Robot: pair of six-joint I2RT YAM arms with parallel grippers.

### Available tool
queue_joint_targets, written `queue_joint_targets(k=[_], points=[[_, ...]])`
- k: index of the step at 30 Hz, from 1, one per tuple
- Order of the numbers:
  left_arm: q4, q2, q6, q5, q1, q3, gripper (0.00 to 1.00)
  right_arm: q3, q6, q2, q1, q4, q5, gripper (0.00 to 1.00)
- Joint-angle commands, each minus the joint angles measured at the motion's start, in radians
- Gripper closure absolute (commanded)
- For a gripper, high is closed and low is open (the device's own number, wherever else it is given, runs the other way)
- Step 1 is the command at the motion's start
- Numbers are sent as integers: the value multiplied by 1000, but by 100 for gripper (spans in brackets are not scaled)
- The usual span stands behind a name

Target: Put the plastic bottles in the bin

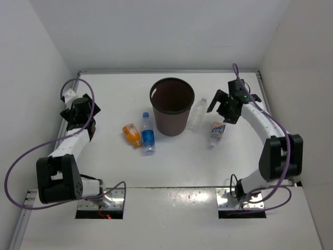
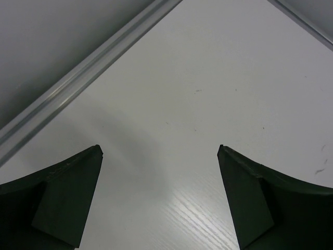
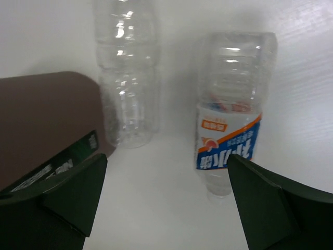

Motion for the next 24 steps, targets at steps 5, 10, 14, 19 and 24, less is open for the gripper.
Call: queue_joint_targets(k=[5,10,14,19,24], points=[[31,51,-48,45,53,27,0,192,49,198,-23,-202,172,0],[44,86,-48,70,90,27,0,266,40,362,-32,-268,209,0],[44,106,-48,128,154,27,0,255,40,402,-32,-243,209,0],[34,126,-48,150,200,47,0,237,49,441,-32,-242,209,0],[56,137,-68,192,200,47,0,212,49,470,-32,-228,188,20]])
